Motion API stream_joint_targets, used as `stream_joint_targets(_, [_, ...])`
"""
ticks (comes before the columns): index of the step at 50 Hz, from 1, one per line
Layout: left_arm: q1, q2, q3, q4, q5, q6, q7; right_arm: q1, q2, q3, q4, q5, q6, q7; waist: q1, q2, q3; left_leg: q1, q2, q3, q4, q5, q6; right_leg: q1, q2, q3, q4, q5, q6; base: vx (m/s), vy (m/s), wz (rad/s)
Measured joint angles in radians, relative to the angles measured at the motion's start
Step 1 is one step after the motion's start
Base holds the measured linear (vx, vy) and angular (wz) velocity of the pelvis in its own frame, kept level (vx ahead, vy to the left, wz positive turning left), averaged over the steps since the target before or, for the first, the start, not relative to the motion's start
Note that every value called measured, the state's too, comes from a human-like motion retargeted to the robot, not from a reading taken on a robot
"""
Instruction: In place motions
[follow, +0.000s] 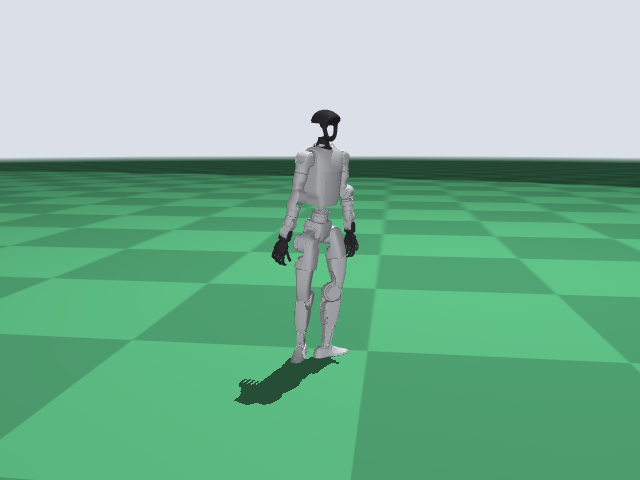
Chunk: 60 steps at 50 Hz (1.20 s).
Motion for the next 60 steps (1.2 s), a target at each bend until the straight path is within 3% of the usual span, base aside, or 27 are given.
stream_joint_targets(2, [0.027,0.007,0.019,0.015,0.010,0.000,0.013,-0.006,0.005,0.013,-0.013,-0.013,-0.004,-0.004,0.014,0.009,-0.007,0.037,0.005,-0.021,-0.041,0.054,-0.091,0.025,0.037,-0.039,-0.006,0.000,0.015,0.60,-0.51,1.86])
stream_joint_targets(3, [0.042,0.007,0.031,0.024,0.016,0.001,0.019,-0.012,0.006,0.019,-0.018,-0.019,-0.004,-0.003,0.021,-0.002,-0.016,0.039,-0.027,0.006,-0.068,0.080,-0.054,0.035,0.034,-0.055,-0.015,0.006,0.022,0.52,-0.43,1.71])
stream_joint_targets(5, [0.065,0.007,0.055,0.048,0.023,0.003,0.036,-0.028,0.015,0.017,-0.034,-0.028,-0.002,0.005,0.017,-0.008,-0.040,0.002,-0.078,-0.138,-0.104,0.095,-0.028,0.042,0.049,-0.107,-0.031,0.008,0.040,0.31,-0.34,1.78])
stream_joint_targets(8, [0.087,-0.002,0.095,0.084,-0.007,0.002,0.071,-0.052,0.036,0.026,-0.093,-0.001,-0.017,0.032,0.089,-0.032,0.001,0.033,-0.119,-0.169,-0.147,0.104,-0.005,0.073,0.059,-0.117,-0.042,0.010,0.045,0.19,-0.41,0.56])
stream_joint_targets(13, [0.137,-0.032,0.165,0.112,-0.055,0.006,0.065,-0.121,0.076,0.020,-0.225,0.063,-0.066,0.131,0.219,-0.073,0.065,0.064,-0.133,-0.185,-0.153,0.092,-0.008,0.112,0.039,-0.124,-0.033,0.025,0.055,0.06,-0.30,-0.18])
stream_joint_targets(21, [0.217,-0.078,0.210,0.149,-0.073,0.003,0.080,-0.135,0.141,0.047,-0.401,0.174,-0.129,0.181,0.206,-0.058,0.022,0.038,-0.130,-0.241,-0.151,0.069,-0.006,0.114,0.060,-0.131,-0.008,0.120,0.075,0.12,-0.29,0.45])
stream_joint_targets(25, [0.216,-0.088,0.185,0.125,-0.051,-0.015,0.082,-0.098,0.135,0.040,-0.379,0.156,-0.137,0.184,0.190,-0.010,0.023,0.075,-0.099,-0.329,-0.149,0.042,-0.011,0.187,0.064,-0.122,0.081,0.252,0.065,0.26,-0.31,1.03])
stream_joint_targets(29, [0.169,-0.085,0.144,0.100,-0.063,-0.013,0.061,-0.088,0.110,0.042,-0.262,0.088,-0.117,0.173,0.100,0.126,0.044,0.099,0.026,-0.427,-0.148,0.044,-0.021,0.146,-0.012,0.082,0.424,0.347,-0.063,0.19,-0.35,1.67])
stream_joint_targets(30, [0.153,-0.082,0.131,0.094,-0.067,-0.011,0.055,-0.086,0.105,0.043,-0.225,0.073,-0.110,0.163,0.059,0.149,0.049,0.097,0.040,-0.466,-0.150,0.049,-0.017,0.105,-0.050,0.154,0.534,0.341,-0.080,0.07,-0.34,2.33])
stream_joint_targets(32, [0.111,-0.070,0.104,0.079,-0.066,-0.005,0.043,-0.080,0.104,0.036,-0.152,0.066,-0.098,0.134,-0.012,0.160,0.047,0.075,0.024,-0.546,-0.166,0.071,-0.004,-0.019,-0.058,0.342,0.642,0.249,-0.011,-0.05,-0.37,2.26])
stream_joint_targets(34, [0.065,-0.057,0.074,0.056,-0.057,-0.003,0.030,-0.068,0.106,0.020,-0.090,0.084,-0.090,0.117,-0.041,0.161,0.053,0.065,0.012,-0.607,-0.188,0.095,0.002,-0.124,-0.023,0.507,0.676,0.211,0.012,-0.17,-0.37,1.49])
stream_joint_targets(38, [-0.021,-0.027,0.005,-0.009,-0.045,-0.010,-0.006,-0.035,0.115,-0.019,-0.012,0.134,-0.091,0.130,-0.049,0.154,0.065,0.045,0.007,-0.680,-0.216,0.130,-0.003,-0.227,-0.025,0.598,0.650,0.149,-0.059,-0.25,-0.37,0.98])
stream_joint_targets(41, [-0.064,-0.020,-0.034,-0.054,-0.050,-0.015,-0.041,-0.008,0.126,-0.034,0.013,0.157,-0.096,0.126,-0.075,0.143,0.061,0.008,-0.006,-0.737,-0.205,0.139,-0.013,-0.305,-0.013,0.668,0.519,0.084,-0.087,-0.30,-0.28,1.16])
stream_joint_targets(46, [-0.092,-0.046,-0.054,-0.081,-0.058,-0.026,-0.056,0.012,0.134,-0.036,0.032,0.171,-0.105,0.117,-0.131,0.078,0.091,0.045,-0.098,-0.820,-0.202,0.137,-0.013,-0.344,0.036,0.944,0.150,0.004,-0.082,-0.28,-0.10,1.24])
stream_joint_targets(48, [-0.088,-0.055,-0.058,-0.070,-0.059,-0.029,-0.059,0.017,0.133,-0.024,0.034,0.160,-0.107,0.117,-0.128,0.052,0.098,0.077,-0.125,-0.830,-0.199,0.128,-0.012,-0.308,0.041,0.968,0.051,0.028,-0.099,-0.12,0.07,0.28])
stream_joint_targets(50, [-0.085,-0.047,-0.057,-0.044,-0.040,-0.017,-0.076,0.017,0.132,-0.011,0.036,0.133,-0.099,0.126,-0.047,0.014,0.060,0.083,-0.140,-0.761,-0.195,0.112,-0.018,-0.285,-0.005,0.815,0.041,0.019,-0.096,-0.07,0.07,-0.66])
stream_joint_targets(57, [-0.018,-0.064,-0.122,0.083,0.004,-0.027,-0.021,-0.008,0.135,-0.021,-0.079,0.066,-0.096,0.119,-0.028,0.019,0.085,0.131,-0.119,-0.857,-0.125,0.090,-0.013,-0.151,0.026,0.718,-0.064,0.057,-0.088,-0.06,0.03,0.57])
stream_joint_targets(60, [0.049,-0.064,-0.084,0.083,0.085,-0.003,-0.017,-0.015,0.127,0.011,-0.143,0.031,-0.089,0.114,-0.068,0.028,0.014,0.116,-0.131,-0.864,-0.114,0.068,-0.013,-0.158,0.034,0.724,-0.076,0.045,-0.105,0.19,0.07,0.16])
